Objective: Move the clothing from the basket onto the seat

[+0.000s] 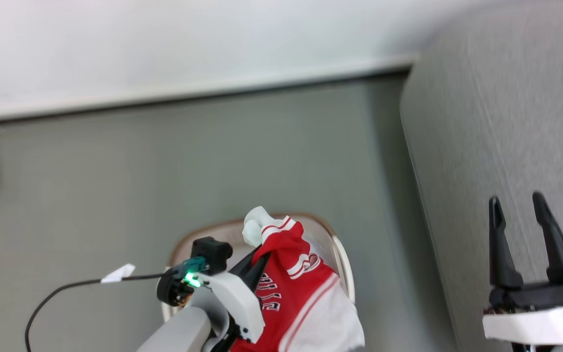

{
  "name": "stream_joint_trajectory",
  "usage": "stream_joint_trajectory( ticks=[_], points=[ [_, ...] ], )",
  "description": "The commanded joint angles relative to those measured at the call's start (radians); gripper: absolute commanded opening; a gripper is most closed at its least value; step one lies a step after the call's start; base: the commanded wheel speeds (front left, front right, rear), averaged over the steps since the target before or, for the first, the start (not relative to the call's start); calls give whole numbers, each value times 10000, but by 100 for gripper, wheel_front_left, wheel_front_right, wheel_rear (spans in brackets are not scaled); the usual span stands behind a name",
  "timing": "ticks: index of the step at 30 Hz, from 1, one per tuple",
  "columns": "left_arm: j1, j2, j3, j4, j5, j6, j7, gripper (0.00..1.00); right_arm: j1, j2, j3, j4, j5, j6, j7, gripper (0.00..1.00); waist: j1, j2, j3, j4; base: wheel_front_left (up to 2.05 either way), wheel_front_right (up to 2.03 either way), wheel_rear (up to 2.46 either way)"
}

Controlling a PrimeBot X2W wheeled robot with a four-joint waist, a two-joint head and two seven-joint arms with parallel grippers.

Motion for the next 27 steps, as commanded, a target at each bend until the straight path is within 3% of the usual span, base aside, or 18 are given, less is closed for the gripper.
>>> stream_joint_trajectory(
  ticks=[1, 7, 14, 21, 27],
  points=[
    [316, 176, 65, -372, -112, 27, -52, 0, 292, -141, -53, 121, 64, -25, -34, 100, 4, 0, -1650, 910, 0, 0, 0],
    [1117, 687, 246, -2318, -203, 640, -10, 0, 880, -512, -63, 411, 241, -25, -36, 100, 4, 0, -2897, 1304, 0, 0, 0],
    [2414, 1614, 517, -4897, -220, 1703, 281, 0, 1677, -794, 179, 694, 474, -25, -34, 100, 4, 0, -4205, 1466, 0, 0, 0],
    [3482, 2663, 859, -6938, -285, 2549, 902, 0, 2224, -1194, 703, 857, 704, -26, -34, 100, 4, 0, -4918, 1511, 0, 0, 0],
    [3851, 3161, 995, -7877, -298, 2914, 1325, 0, 2420, -1418, 1085, 826, 881, -26, -34, 100, 4, 0, -5090, 1579, 0, 0, 0]
  ],
)
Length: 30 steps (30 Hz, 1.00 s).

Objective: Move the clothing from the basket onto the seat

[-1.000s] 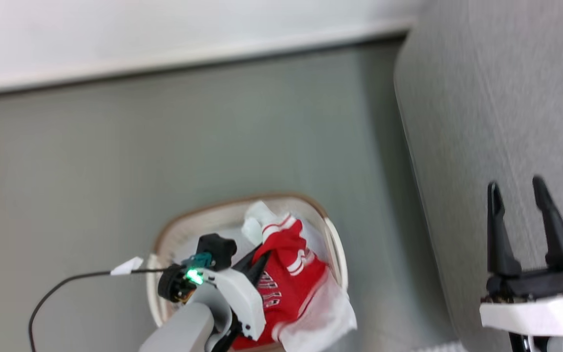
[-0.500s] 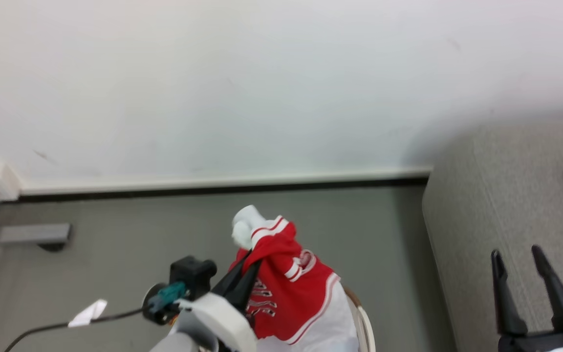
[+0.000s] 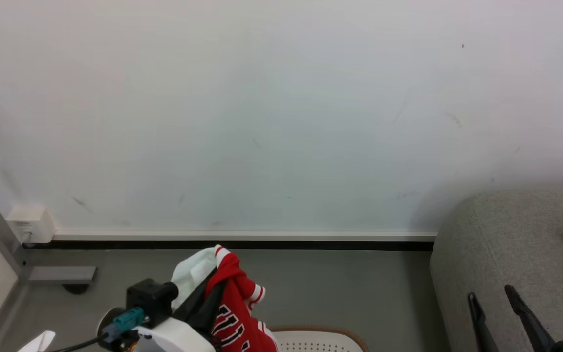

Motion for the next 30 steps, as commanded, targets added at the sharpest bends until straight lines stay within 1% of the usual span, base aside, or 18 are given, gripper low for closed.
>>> stream_joint_trajectory(
  ticks=[1, 7, 14, 19, 25, 28, 30],
  points=[
    [121, 99, 46, -115, -31, 50, 46, 0, 117, -84, 67, -17, 109, -26, -32, 100, 3, -2, -12, 21, 0, 0, 0],
    [250, 293, -6, -757, 53, 223, 305, 0, -72, -351, 1055, -203, 258, -26, -32, 100, 3, -2, -3, 66, 0, 0, 0],
    [98, 332, -160, -1290, 140, 226, 529, 0, -1222, -1086, 3488, -250, 618, -24, -32, 100, 3, -2, 50, -110, 0, 0, 0],
    [-275, 135, -357, -1361, 192, 71, 666, 0, -2514, -1346, 5094, 67, 909, -24, -32, 100, 3, -2, 124, -212, 0, 0, 0],
    [-867, -229, -739, -1319, 263, -205, 900, 0, -3979, -1165, 6708, 797, 1254, -26, -32, 100, 3, -2, 176, -328, 0, 0, 0],
    [-1127, -501, -997, -1305, 324, -366, 993, 0, -4586, -982, 7248, 1297, 1367, -26, -34, 100, 3, -2, 202, -349, 0, 0, 0],
    [-1290, -678, -1205, -1334, 373, -478, 1080, 0, -4863, -819, 7404, 1597, 1480, -26, -32, 100, 3, -2, 217, -343, 0, 0, 0]
  ],
)
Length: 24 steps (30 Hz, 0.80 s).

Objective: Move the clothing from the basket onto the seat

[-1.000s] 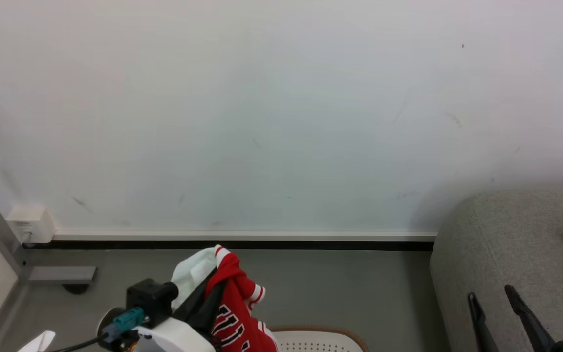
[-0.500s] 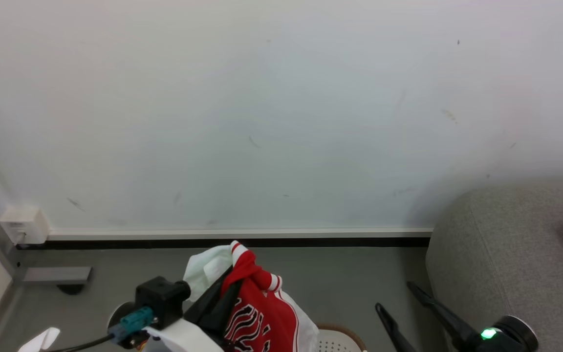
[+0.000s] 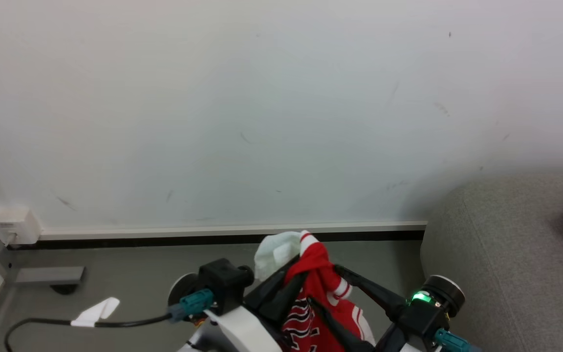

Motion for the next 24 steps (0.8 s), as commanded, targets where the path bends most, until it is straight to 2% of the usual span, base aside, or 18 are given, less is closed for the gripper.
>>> stream_joint_trajectory(
  ticks=[1, 6, 7, 9, 15, 16, 17, 18, 24],
  points=[
    [-151, -112, -90, -35, 47, -76, 62, 0, -201, 50, 60, 142, 94, -26, -34, 100, -1, 0, 9, 14, 0, 0, 0],
    [-389, -593, -541, -14, 101, -276, 165, 0, -504, 326, 409, 880, 183, -24, -31, 100, -1, 0, 12, 26, 0, 0, 0],
    [-426, -675, -601, -1, 102, -309, 173, 0, -539, 358, 537, 1064, 225, -26, -17, 92, -1, 0, 13, 27, 0, 0, 0],
    [-464, -781, -684, 45, 84, -324, 178, 0, -661, 436, 602, 1324, 379, -26, -17, 0, -1, 0, 14, 7, 0, 0, 0],
    [-431, -755, -657, 321, 143, -210, 49, 0, -690, 478, 260, 1356, 823, -26, -20, 0, -1, 0, 92, -249, 0, 0, 0],
    [-399, -729, -636, 399, 149, -185, -17, 20, -664, 435, 140, 1278, 868, -26, -20, 0, -1, 0, 106, -310, 0, 0, 0],
    [-397, -660, -629, 496, 256, -133, -46, 67, -631, 379, 44, 1192, 894, -24, -20, 0, -1, 0, 121, -376, 0, 0, 0],
    [-392, -614, -619, 588, 298, -89, -114, 100, -615, 302, -87, 1093, 825, -26, -20, 0, -1, 0, 141, -451, 0, 0, 0],
    [-219, -604, -573, 964, 281, -45, -432, 100, -218, -246, -923, 365, 596, -26, -20, 0, -1, 0, 302, -1112, 0, 0, 0]
  ],
)
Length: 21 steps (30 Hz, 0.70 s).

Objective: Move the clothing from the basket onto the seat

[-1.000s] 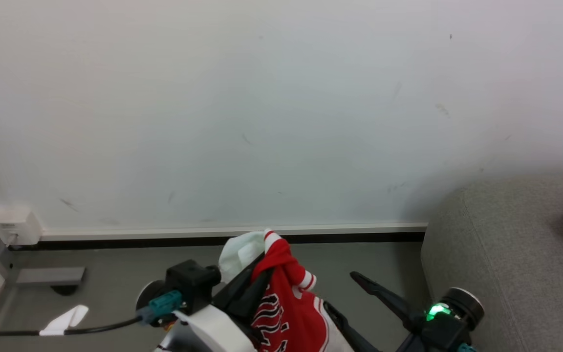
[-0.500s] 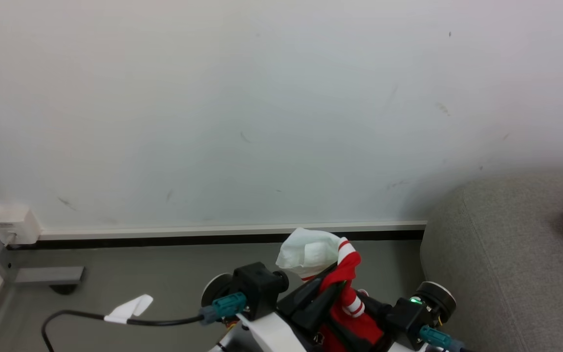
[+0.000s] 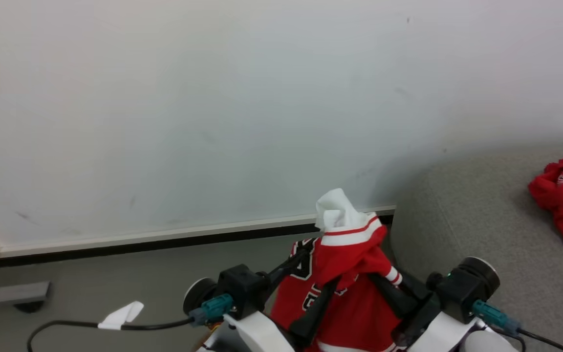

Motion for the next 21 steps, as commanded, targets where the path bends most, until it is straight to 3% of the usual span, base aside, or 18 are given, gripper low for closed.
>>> stream_joint_trajectory(
  ticks=[1, 13, 21],
  points=[
    [105, 0, 2, 67, 41, 3, -138, 100, 163, -199, -221, -196, -123, -26, -6, 0, -1, 0, 123, -379, 0, 0, 0],
    [-60, -345, -311, 433, 219, -145, -512, 100, 951, -1211, -1782, -1663, -620, -24, -4, 0, -1, 0, 731, -2788, 0, 0, 0],
    [-194, -605, -583, 687, 232, -262, -572, 100, 1508, -1411, -2779, -2455, -617, -26, 172, 0, -1, 0, 1094, -3752, 0, 0, 0]
  ],
)
